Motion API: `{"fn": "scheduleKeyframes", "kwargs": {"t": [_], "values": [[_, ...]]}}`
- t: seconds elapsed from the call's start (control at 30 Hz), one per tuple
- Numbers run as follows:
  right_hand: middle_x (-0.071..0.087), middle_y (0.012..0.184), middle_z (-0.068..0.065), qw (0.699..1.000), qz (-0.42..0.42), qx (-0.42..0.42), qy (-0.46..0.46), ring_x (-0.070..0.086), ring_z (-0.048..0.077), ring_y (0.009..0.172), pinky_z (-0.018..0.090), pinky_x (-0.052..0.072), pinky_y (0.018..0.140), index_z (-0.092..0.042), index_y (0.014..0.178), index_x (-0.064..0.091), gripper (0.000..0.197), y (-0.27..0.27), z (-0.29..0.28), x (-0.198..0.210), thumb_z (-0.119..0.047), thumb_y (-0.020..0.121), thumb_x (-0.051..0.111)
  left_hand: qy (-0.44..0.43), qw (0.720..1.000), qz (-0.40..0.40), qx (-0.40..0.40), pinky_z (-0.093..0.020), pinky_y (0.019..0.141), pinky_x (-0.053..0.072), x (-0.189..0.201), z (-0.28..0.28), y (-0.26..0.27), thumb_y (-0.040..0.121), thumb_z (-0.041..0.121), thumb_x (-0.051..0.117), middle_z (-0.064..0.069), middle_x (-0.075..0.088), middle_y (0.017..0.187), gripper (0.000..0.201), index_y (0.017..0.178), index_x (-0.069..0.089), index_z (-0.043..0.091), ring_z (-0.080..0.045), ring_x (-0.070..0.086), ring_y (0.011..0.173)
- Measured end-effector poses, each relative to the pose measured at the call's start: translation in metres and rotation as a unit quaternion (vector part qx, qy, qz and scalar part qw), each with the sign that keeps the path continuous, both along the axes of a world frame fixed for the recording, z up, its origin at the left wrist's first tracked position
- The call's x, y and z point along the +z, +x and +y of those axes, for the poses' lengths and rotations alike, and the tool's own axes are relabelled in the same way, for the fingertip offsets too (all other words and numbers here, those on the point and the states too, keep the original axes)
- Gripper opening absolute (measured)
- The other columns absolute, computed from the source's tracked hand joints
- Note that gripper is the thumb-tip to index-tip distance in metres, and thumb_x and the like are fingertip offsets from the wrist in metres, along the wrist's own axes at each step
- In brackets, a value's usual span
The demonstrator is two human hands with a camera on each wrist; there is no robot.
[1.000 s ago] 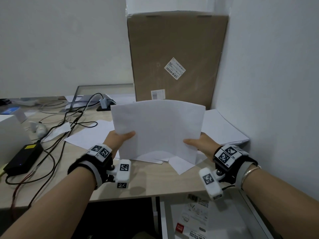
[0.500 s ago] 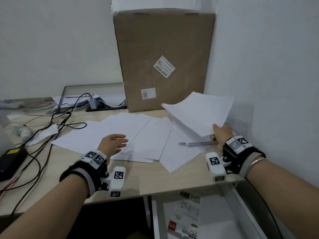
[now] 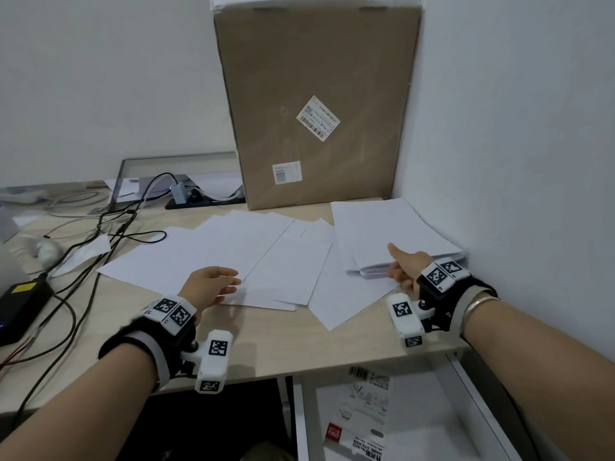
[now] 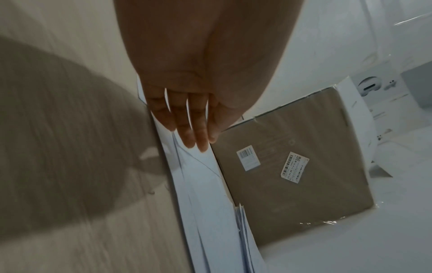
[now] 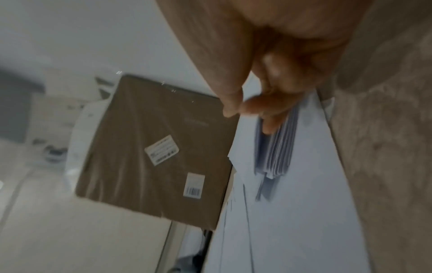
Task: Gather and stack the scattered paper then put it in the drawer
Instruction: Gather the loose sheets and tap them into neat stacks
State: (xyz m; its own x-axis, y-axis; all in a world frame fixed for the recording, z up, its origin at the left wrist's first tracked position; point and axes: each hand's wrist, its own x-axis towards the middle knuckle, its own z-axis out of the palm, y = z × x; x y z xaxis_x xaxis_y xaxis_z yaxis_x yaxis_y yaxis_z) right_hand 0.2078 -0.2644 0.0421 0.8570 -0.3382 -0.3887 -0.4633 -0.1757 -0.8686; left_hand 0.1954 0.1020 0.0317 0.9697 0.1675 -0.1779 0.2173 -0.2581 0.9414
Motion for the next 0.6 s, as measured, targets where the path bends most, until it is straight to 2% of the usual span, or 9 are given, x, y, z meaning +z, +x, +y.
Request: {"fn": "scheduleKeyframes", "kwargs": {"t": [0.07,0.13,0.2,0.27,0.33,0.37,0.43,0.53,0.6], "values": [[0.059,0.06,0.006,0.998,-0.004,0.018,-0.056,0.044,0.015,0.046,0.022,0.03,0.041,-0.006,0.071,0.056,0.05,-0.003,0.008,0.005,-0.048,0.095,0.045,0.03,0.999,-0.006,0.03,-0.022,0.069,0.044,-0.003,0.008,0.005,0.093,0.005,0.053,-0.01,0.067,0.101,0.019,0.109,0.063,0.006,-0.017,0.061,0.083],[0.059,0.062,0.005,0.994,-0.024,0.062,-0.091,0.048,0.015,0.05,0.022,0.031,0.045,-0.008,0.069,0.054,0.042,-0.005,0.025,0.011,-0.039,0.097,0.046,0.075,0.994,-0.002,0.076,-0.027,0.076,0.045,-0.005,0.021,0.012,0.09,0.004,0.055,-0.014,0.066,0.102,0.022,0.111,0.064,0.002,-0.02,0.06,0.081],[0.066,0.074,0.007,0.979,-0.055,0.139,-0.14,0.058,0.018,0.063,0.024,0.039,0.054,-0.009,0.07,0.056,0.032,-0.005,0.048,0.016,-0.029,0.095,0.051,0.145,0.983,0.019,0.113,-0.032,0.09,0.043,-0.005,0.038,0.02,0.09,0.006,0.057,-0.02,0.063,0.117,0.031,0.119,0.063,0.0,-0.028,0.059,0.099],[0.068,0.097,0.014,0.946,-0.085,0.235,-0.206,0.063,0.024,0.089,0.03,0.048,0.075,-0.003,0.083,0.062,0.024,-0.002,0.073,0.017,-0.024,0.092,0.057,0.213,0.965,0.069,0.14,-0.036,0.099,0.039,-0.003,0.055,0.025,0.091,0.014,0.056,-0.02,0.053,0.135,0.043,0.132,0.054,0.002,-0.034,0.051,0.12],[0.059,0.127,0.011,0.905,-0.083,0.329,-0.257,0.055,0.024,0.118,0.033,0.042,0.099,-0.005,0.116,0.06,0.034,0.003,0.098,0.013,-0.028,0.091,0.06,0.247,0.944,0.134,0.173,-0.04,0.103,0.037,-0.002,0.068,0.026,0.09,0.021,0.056,-0.02,0.042,0.143,0.053,0.139,0.044,0.004,-0.037,0.044,0.125],[0.051,0.139,0.007,0.886,-0.066,0.368,-0.274,0.048,0.021,0.128,0.032,0.037,0.106,-0.01,0.13,0.052,0.044,0.005,0.11,0.011,-0.031,0.091,0.06,0.262,0.935,0.156,0.182,-0.042,0.103,0.037,-0.002,0.071,0.026,0.09,0.022,0.056,-0.021,0.038,0.144,0.054,0.138,0.04,0.003,-0.037,0.041,0.126],[0.037,0.151,0.004,0.847,-0.025,0.43,-0.313,0.036,0.021,0.138,0.032,0.03,0.112,-0.013,0.143,0.039,0.059,0.008,0.13,0.007,-0.034,0.091,0.059,0.263,0.928,0.177,0.194,-0.042,0.098,0.037,-0.004,0.074,0.027,0.088,0.025,0.059,-0.023,0.034,0.143,0.061,0.139,0.033,0.002,-0.038,0.04,0.125],[0.032,0.152,0.011,0.796,-0.001,0.472,-0.378,0.032,0.028,0.139,0.04,0.027,0.114,-0.006,0.145,0.033,0.064,0.009,0.147,0.002,-0.033,0.091,0.057,0.216,0.938,0.176,0.208,-0.042,0.09,0.041,-0.005,0.074,0.033,0.081,0.03,0.066,-0.023,0.035,0.144,0.078,0.142,0.026,0.003,-0.04,0.046,0.121],[0.024,0.156,0.01,0.779,-0.011,0.477,-0.406,0.026,0.027,0.142,0.039,0.024,0.115,-0.01,0.15,0.024,0.07,0.007,0.151,0.002,-0.037,0.093,0.055,0.183,0.944,0.173,0.215,-0.042,0.088,0.043,-0.003,0.073,0.04,0.078,0.031,0.07,-0.023,0.042,0.137,0.081,0.14,0.029,0.002,-0.039,0.051,0.115]]}}
